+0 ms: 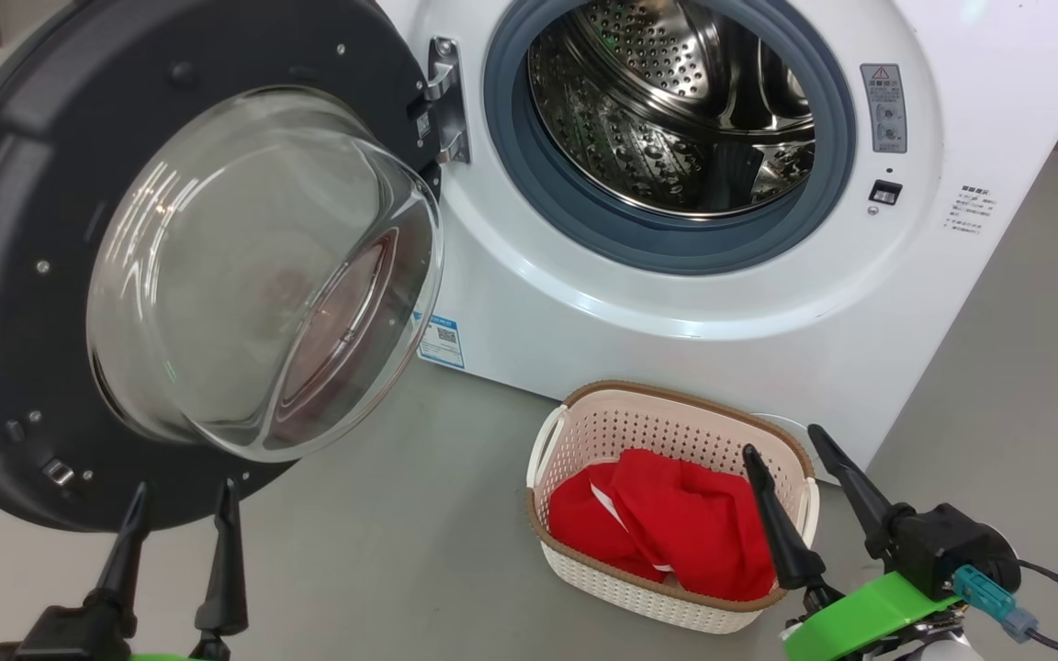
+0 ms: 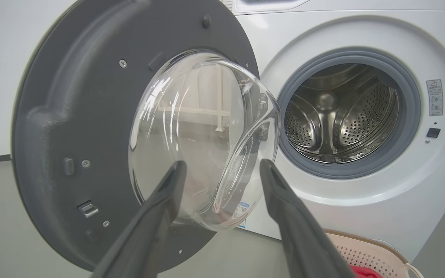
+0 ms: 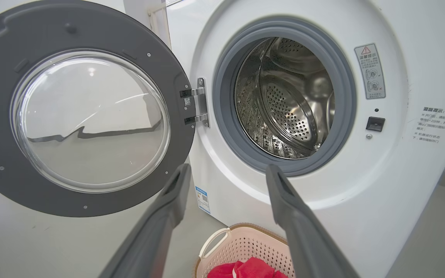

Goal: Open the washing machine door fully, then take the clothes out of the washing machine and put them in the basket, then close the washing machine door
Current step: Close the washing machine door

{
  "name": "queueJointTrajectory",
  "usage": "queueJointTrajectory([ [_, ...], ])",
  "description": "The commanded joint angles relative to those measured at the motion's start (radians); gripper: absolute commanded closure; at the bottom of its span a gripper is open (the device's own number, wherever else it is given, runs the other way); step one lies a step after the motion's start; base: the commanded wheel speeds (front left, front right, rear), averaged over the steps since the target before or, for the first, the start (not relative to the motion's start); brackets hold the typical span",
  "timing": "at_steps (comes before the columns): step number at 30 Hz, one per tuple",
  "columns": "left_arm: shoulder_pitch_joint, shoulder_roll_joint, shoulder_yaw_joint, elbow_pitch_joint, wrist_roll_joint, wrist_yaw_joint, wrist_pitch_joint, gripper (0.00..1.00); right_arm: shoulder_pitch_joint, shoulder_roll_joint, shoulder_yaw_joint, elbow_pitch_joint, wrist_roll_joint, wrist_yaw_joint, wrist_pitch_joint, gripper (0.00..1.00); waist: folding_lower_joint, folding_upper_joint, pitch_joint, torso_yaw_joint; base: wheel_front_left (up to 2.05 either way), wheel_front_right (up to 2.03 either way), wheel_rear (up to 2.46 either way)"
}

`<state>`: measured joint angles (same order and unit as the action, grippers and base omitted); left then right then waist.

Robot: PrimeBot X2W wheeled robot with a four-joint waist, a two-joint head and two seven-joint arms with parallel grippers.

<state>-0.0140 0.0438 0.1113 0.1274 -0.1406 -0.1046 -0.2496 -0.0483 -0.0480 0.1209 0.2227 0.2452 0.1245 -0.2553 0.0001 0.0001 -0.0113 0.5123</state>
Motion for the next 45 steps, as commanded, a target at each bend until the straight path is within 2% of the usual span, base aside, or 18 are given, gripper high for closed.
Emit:
queueJointTrajectory([
  [1,-0.006,0.009,0.039,-0.037,-0.004,0.009,-0.012,0.0,-0.054,-0.002,0.035,-0.019,-0.006,0.006,-0.006,0.0,-0.0001,-0.0001,0.004,0.003,0.0,0.0,0.0],
  [16,-0.002,0.007,0.033,-0.075,-0.032,0.012,-0.012,0.0,-0.059,-0.002,0.034,-0.009,-0.014,0.006,-0.006,0.0,-0.0001,-0.0001,0.01,0.007,0.0,0.0,0.0],
  [17,-0.005,0.007,0.032,-0.076,-0.033,0.011,-0.012,0.16,-0.058,-0.002,0.032,-0.008,-0.013,0.006,-0.006,0.0,-0.0001,-0.0001,0.01,0.006,0.0,0.0,0.0],
  [18,-0.011,0.007,0.029,-0.085,-0.029,0.009,-0.012,1.0,-0.057,-0.002,0.031,-0.008,-0.012,0.006,-0.006,0.0,-0.0001,-0.0001,0.01,0.006,0.0,0.0,0.0],
  [23,-0.08,0.033,0.035,-0.142,0.012,0.004,-0.012,1.0,-0.054,-0.002,0.018,-0.011,-0.014,0.006,-0.006,0.0,-0.0001,-0.0001,0.013,0.006,0.0,0.0,0.0],
  [31,-0.414,0.134,0.115,-0.133,0.065,0.059,-0.012,1.0,-0.054,-0.002,0.008,-0.011,-0.025,0.006,-0.006,0.0,-0.0001,-0.0001,0.001,-0.007,0.0,0.0,0.0],
  [38,-0.634,0.218,0.249,0.096,0.011,0.131,-0.008,1.0,-0.042,-0.002,0.0,-0.02,-0.029,0.006,-0.006,0.0,-0.0001,-0.0001,-0.012,-0.06,0.0,0.0,0.0],
  [40,-0.683,0.233,0.3,0.187,-0.035,0.151,0.017,1.0,-0.039,-0.002,-0.004,-0.02,-0.033,0.006,-0.006,0.0,-0.0001,-0.0001,-0.011,-0.075,0.0,0.0,0.0],
  [45,-0.785,0.314,0.39,0.436,-0.107,0.187,0.118,1.0,-0.04,-0.002,-0.002,-0.016,-0.043,0.006,-0.006,0.0,-0.0001,-0.0001,-0.007,-0.107,0.0,0.0,0.0],
])
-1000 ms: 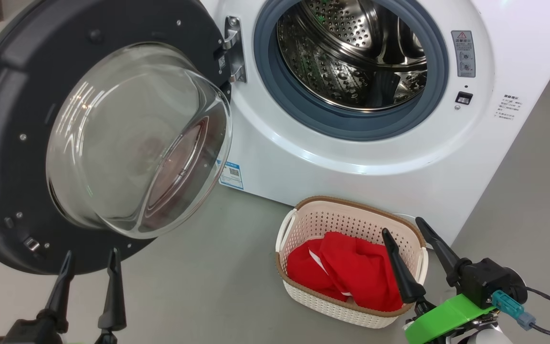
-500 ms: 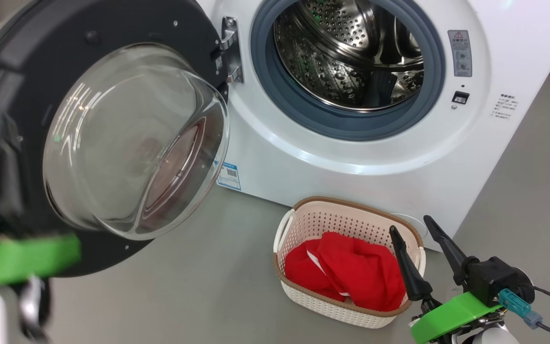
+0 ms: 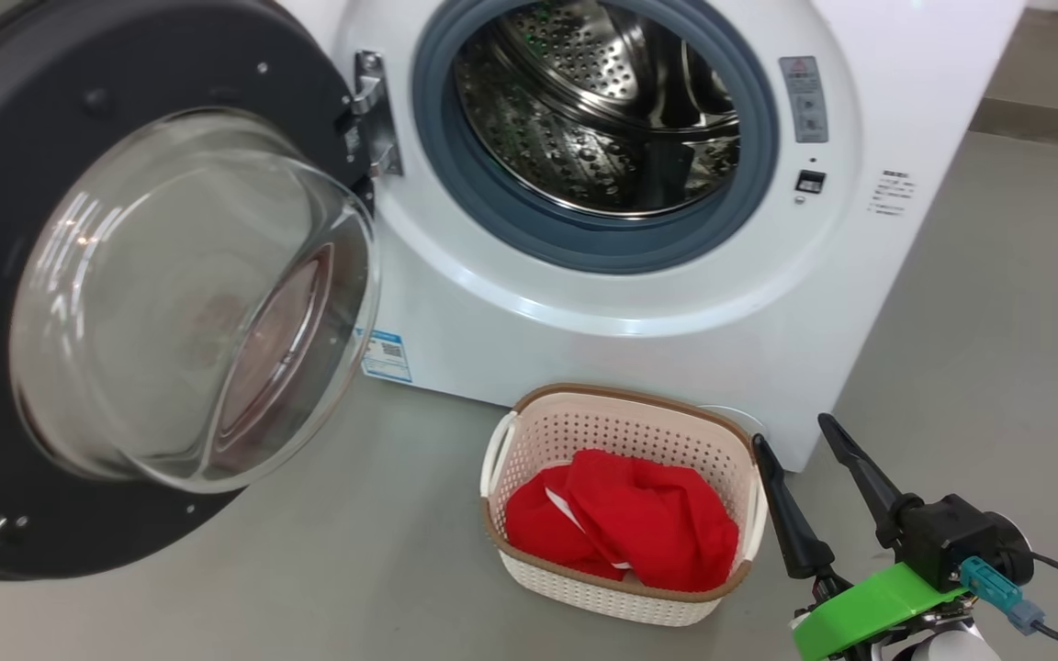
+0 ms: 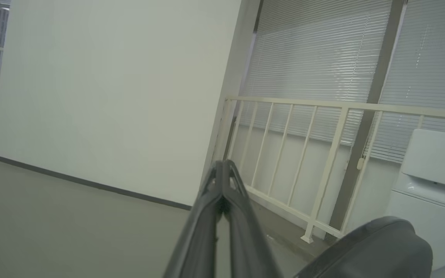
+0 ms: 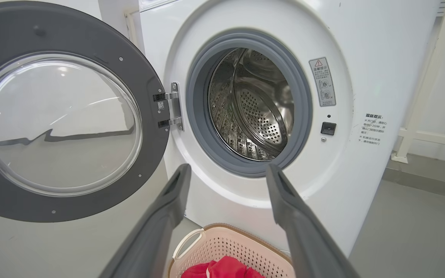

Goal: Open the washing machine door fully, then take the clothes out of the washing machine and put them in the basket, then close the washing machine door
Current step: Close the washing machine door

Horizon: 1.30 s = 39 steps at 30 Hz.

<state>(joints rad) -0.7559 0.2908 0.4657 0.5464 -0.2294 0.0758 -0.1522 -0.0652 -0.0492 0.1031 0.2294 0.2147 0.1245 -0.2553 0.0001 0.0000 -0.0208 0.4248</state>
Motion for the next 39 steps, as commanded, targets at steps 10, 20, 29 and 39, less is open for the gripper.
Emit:
queueJointTrajectory([
  [10,-0.193,0.145,0.195,0.337,-0.252,0.007,0.392,1.0,-0.025,-0.001,0.028,-0.019,-0.016,0.006,-0.006,0.0,-0.0001,0.0,-0.004,-0.058,0.0,0.0,0.0],
  [20,-0.195,0.154,0.26,0.393,-0.39,-0.041,0.678,1.0,-0.011,-0.001,0.029,-0.018,-0.011,0.006,-0.006,0.0,-0.0001,0.0,-0.014,-0.071,0.0,0.0,0.0],
  [29,-0.143,0.118,0.264,0.351,-0.461,-0.096,0.88,1.0,-0.005,-0.001,0.037,-0.019,-0.002,0.006,-0.006,0.0,-0.0001,0.0,-0.013,-0.065,0.0,0.0,0.0],
  [39,-0.085,0.022,0.31,0.194,-0.593,-0.149,1.037,1.0,-0.006,-0.001,0.032,-0.018,0.001,0.006,-0.006,0.0,-0.0001,0.0,-0.008,-0.052,0.0,0.0,0.0],
])
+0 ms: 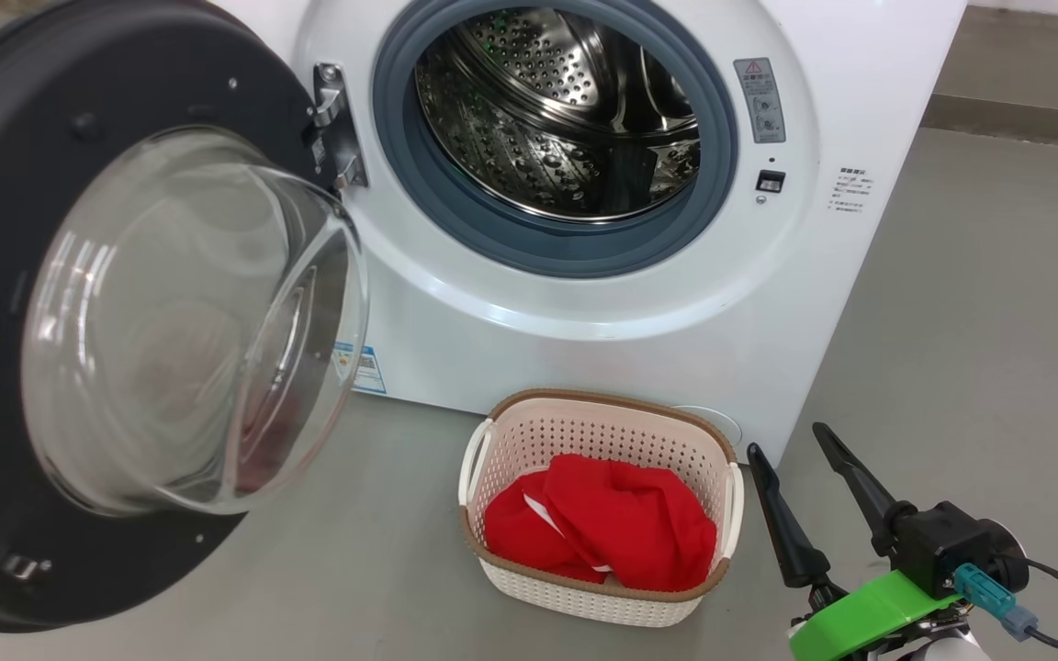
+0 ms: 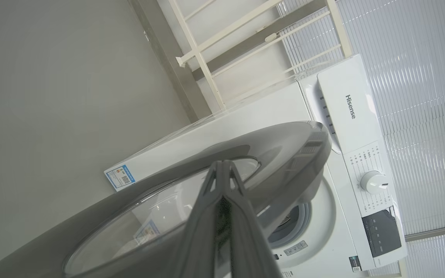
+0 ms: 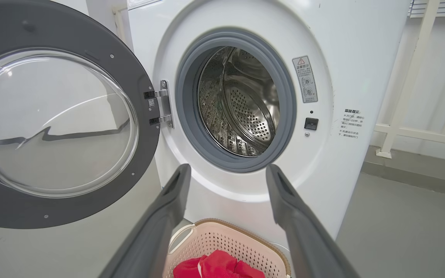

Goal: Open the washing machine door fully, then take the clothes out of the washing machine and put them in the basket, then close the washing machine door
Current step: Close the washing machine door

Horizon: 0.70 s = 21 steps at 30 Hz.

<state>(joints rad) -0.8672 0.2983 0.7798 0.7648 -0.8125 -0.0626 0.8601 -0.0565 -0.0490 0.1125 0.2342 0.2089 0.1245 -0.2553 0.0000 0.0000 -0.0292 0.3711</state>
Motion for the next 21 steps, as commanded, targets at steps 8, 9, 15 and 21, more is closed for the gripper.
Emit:
queueJointTrajectory([
  [8,0.112,-0.094,0.012,-0.192,-0.094,-0.03,0.124,1.0,-0.018,-0.001,0.019,-0.026,0.016,0.006,-0.006,0.0,0.0,0.0,0.004,0.016,0.0,0.0,0.0],
  [9,0.122,-0.108,0.012,-0.212,-0.102,-0.031,0.133,1.0,-0.018,-0.001,0.018,-0.026,0.016,0.006,-0.006,0.0,0.0,0.0,0.005,0.018,0.0,0.0,0.0],
  [15,0.175,-0.179,0.004,-0.316,-0.131,-0.035,0.168,1.0,-0.017,-0.001,0.017,-0.026,0.019,0.006,-0.006,0.0,0.0,0.0,0.008,0.026,0.0,0.0,0.0],
  [21,0.208,-0.231,-0.006,-0.397,-0.192,-0.029,0.195,1.0,-0.022,-0.001,0.02,-0.024,0.024,0.006,-0.006,0.0,0.0,0.0,0.012,0.029,0.0,0.0,0.0],
])
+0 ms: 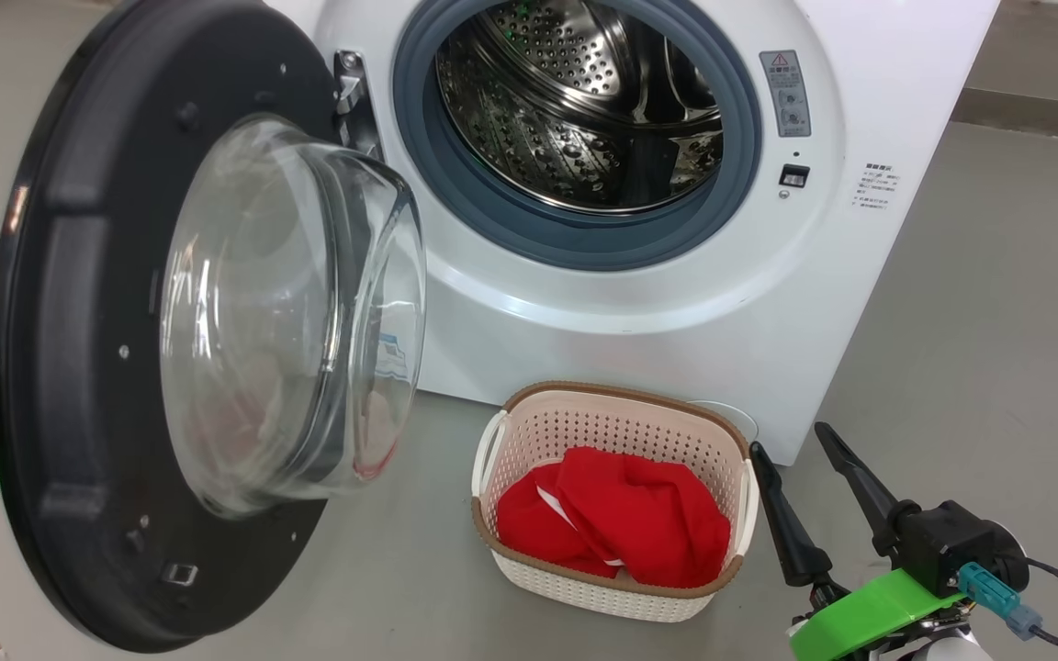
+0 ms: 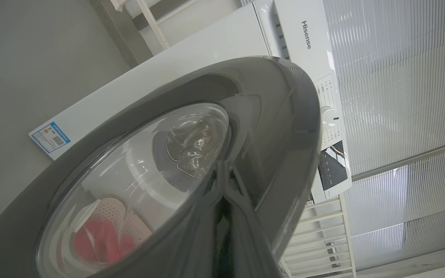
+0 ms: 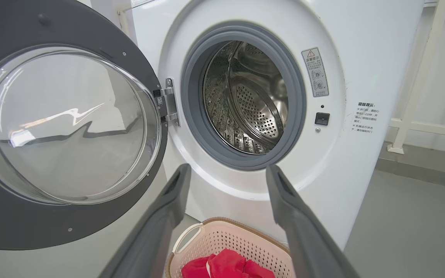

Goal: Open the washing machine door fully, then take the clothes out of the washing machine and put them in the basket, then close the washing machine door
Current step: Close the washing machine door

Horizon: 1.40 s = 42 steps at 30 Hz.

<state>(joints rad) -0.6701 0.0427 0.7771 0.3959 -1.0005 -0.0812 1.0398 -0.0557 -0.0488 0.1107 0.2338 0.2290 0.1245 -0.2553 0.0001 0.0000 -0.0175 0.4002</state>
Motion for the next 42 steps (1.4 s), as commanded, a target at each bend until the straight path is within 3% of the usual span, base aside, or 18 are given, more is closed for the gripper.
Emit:
queueJointTrajectory([
  [1,0.015,0.02,-0.008,-0.036,-0.014,-0.01,0.016,1.0,-0.024,-0.001,0.023,-0.022,0.004,0.006,-0.006,0.0,-0.0001,0.0,0.0,-0.001,0.0,0.0,0.0],
  [9,0.07,0.008,-0.082,-0.08,-0.109,-0.005,0.006,1.0,-0.032,-0.001,0.022,-0.022,0.001,0.006,-0.006,0.0,-0.0001,0.0,0.011,-0.02,0.0,0.0,0.0],
  [18,0.154,0.008,-0.238,-0.133,-0.259,-0.014,-0.07,1.0,-0.044,-0.001,0.024,-0.021,-0.004,0.006,-0.006,0.0,-0.0001,0.0,0.031,-0.055,0.0,0.0,0.0],
  [29,0.234,0.008,-0.368,-0.183,-0.412,0.009,-0.158,1.0,-0.045,-0.001,0.028,-0.011,0.001,0.006,-0.006,0.0,-0.0001,0.0,0.033,-0.103,0.0,0.0,0.0],
  [42,0.302,0.008,-0.436,-0.215,-0.468,0.021,-0.212,1.0,-0.029,-0.001,0.031,-0.004,0.005,0.006,-0.006,0.0,-0.0001,0.0,0.01,-0.186,0.0,0.0,0.0],
])
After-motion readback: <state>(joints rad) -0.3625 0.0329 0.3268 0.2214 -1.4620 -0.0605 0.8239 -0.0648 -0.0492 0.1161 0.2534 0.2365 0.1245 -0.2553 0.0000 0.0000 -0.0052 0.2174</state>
